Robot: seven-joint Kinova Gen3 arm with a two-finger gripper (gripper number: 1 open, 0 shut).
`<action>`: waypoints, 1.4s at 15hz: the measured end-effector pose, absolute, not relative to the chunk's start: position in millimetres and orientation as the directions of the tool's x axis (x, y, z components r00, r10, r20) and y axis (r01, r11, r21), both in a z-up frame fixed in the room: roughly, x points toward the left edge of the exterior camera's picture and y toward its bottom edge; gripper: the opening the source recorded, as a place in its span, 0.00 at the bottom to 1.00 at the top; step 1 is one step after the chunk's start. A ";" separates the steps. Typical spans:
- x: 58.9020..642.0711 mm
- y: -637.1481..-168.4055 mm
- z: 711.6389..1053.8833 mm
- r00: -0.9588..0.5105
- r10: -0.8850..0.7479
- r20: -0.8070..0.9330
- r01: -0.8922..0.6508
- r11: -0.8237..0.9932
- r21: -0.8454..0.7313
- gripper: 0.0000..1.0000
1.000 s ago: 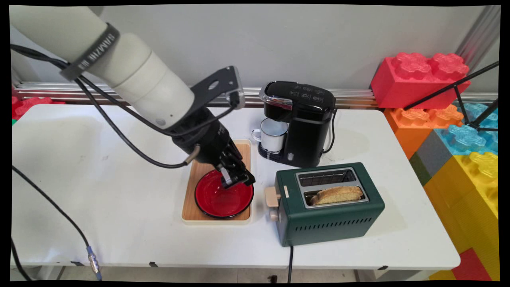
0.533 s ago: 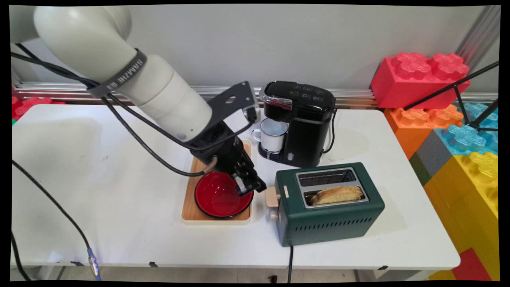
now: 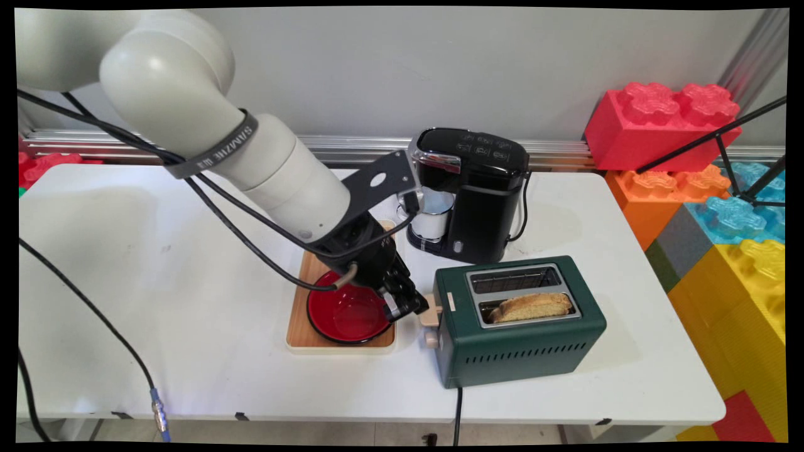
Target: Press the toaster switch
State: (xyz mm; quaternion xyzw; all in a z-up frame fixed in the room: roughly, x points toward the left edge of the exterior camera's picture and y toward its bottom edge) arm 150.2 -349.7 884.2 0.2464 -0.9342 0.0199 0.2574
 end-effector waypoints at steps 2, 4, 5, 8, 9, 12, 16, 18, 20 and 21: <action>149.2 -350.7 879.4 -0.748 -0.449 0.490 -0.470 0.878 0.087 0.00; 148.4 -351.7 875.0 -0.749 -0.448 0.489 -0.470 0.879 0.085 0.00; 148.2 -352.0 873.8 -0.749 -0.447 0.489 -0.470 0.879 0.084 0.00; 147.3 -353.3 868.1 -0.751 -0.445 0.488 -0.469 0.880 0.082 0.00; 147.1 -353.6 866.9 -0.751 -0.445 0.488 -0.468 0.880 0.081 0.00; 145.7 -355.1 861.1 -0.752 -0.443 0.489 -0.467 0.881 0.080 0.00; 144.2 -356.6 854.1 -0.752 -0.440 0.491 -0.464 0.882 0.079 0.00; 143.9 -356.7 851.8 -0.752 -0.439 0.492 -0.464 0.882 0.079 0.00; 143.8 -356.7 849.6 -0.752 -0.439 0.492 -0.463 0.883 0.080 0.00; 143.6 -356.7 848.4 -0.752 -0.439 0.492 -0.462 0.883 0.080 0.00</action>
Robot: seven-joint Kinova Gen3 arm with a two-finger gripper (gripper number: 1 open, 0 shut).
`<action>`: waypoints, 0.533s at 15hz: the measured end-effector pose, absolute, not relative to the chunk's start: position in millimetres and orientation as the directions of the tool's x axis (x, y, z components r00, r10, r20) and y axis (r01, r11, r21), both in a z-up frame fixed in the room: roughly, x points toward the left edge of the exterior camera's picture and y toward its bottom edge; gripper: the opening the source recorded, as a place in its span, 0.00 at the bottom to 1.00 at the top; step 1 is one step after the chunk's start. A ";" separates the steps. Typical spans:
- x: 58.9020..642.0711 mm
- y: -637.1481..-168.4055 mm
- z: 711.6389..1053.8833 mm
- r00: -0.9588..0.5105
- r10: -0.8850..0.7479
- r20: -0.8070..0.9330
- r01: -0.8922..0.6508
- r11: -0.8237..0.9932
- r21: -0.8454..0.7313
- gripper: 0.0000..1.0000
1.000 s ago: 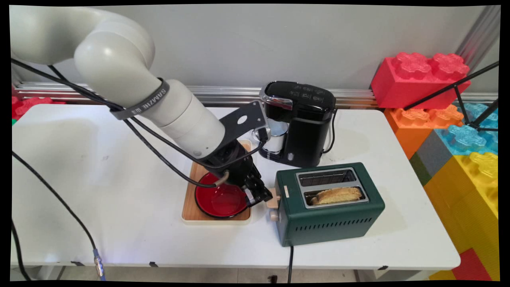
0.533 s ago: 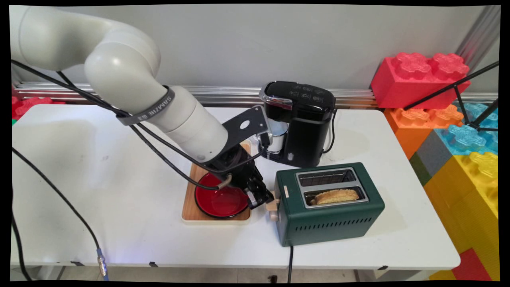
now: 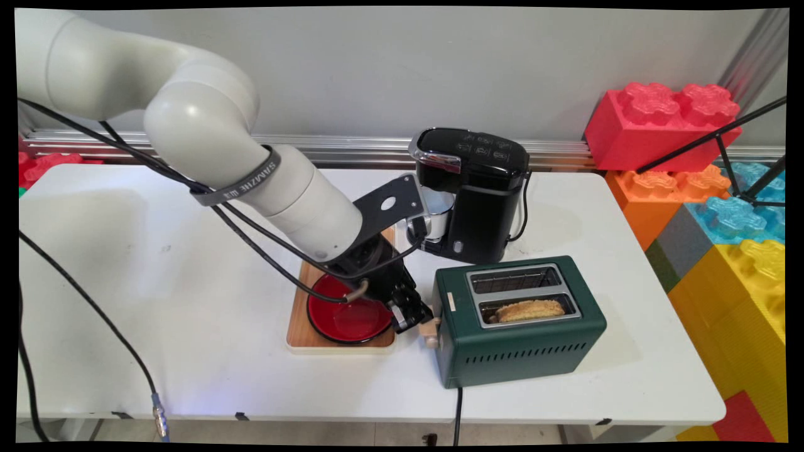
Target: Press the toaster switch
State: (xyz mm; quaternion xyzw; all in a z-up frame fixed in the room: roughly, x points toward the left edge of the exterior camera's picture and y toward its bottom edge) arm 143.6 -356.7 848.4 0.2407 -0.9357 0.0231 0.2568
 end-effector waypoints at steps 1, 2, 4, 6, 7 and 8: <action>143.6 -356.7 847.0 -0.753 -0.438 0.491 -0.462 0.883 0.080 0.00; 143.8 -356.6 845.7 -0.753 -0.438 0.491 -0.461 0.884 0.081 0.00; 144.5 -356.6 843.3 -0.755 -0.438 0.489 -0.461 0.884 0.081 0.00; 144.9 -356.7 841.1 -0.756 -0.438 0.487 -0.460 0.884 0.081 0.00; 145.0 -356.8 840.2 -0.756 -0.437 0.487 -0.459 0.885 0.081 0.00; 145.1 -356.9 839.2 -0.756 -0.438 0.487 -0.460 0.884 0.082 0.00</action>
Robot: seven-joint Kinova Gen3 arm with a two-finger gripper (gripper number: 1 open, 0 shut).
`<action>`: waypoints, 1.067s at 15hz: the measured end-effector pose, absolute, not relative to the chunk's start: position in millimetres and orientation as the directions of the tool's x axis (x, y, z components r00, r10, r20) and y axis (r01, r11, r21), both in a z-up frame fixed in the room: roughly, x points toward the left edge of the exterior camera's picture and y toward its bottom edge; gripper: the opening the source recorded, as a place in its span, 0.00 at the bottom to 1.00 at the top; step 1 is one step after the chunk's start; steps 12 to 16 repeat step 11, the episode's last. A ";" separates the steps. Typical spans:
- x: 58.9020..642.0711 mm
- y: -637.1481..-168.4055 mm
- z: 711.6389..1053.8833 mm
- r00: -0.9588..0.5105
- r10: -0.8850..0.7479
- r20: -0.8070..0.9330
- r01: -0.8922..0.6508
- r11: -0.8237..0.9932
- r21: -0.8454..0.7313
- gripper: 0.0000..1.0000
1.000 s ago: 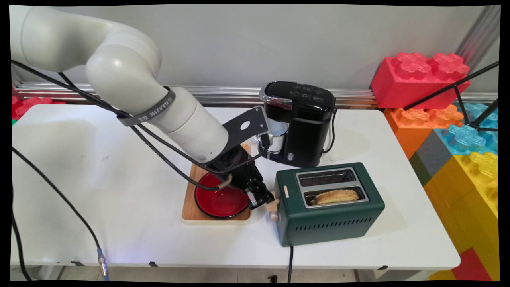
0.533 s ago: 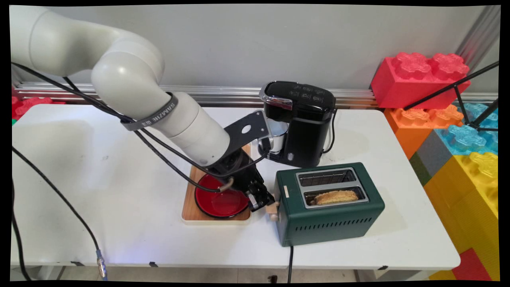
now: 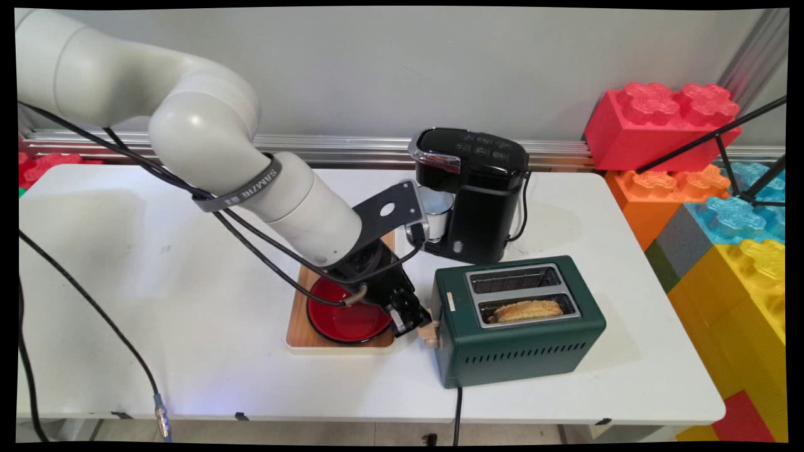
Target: Press the toaster switch
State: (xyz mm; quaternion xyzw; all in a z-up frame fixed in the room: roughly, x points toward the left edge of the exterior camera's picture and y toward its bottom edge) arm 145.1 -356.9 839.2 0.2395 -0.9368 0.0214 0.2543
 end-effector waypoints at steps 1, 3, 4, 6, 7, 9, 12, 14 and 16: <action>145.4 -357.1 838.3 -0.756 -0.438 0.486 -0.460 0.884 0.082 0.00; 145.6 -357.2 836.5 -0.756 -0.439 0.485 -0.460 0.884 0.084 0.00; 145.9 -357.2 835.7 -0.756 -0.440 0.484 -0.460 0.884 0.084 0.00; 146.0 -357.3 834.6 -0.756 -0.441 0.484 -0.460 0.884 0.086 0.00; 146.2 -357.3 833.9 -0.756 -0.442 0.483 -0.460 0.883 0.087 0.00; 146.9 -357.3 833.2 -0.756 -0.442 0.483 -0.460 0.884 0.088 0.00; 149.0 -356.9 832.7 -0.758 -0.442 0.480 -0.459 0.884 0.090 0.00; 149.0 -356.9 832.7 -0.758 -0.442 0.480 -0.459 0.884 0.090 0.00; 149.0 -356.9 832.7 -0.758 -0.442 0.480 -0.459 0.884 0.090 0.00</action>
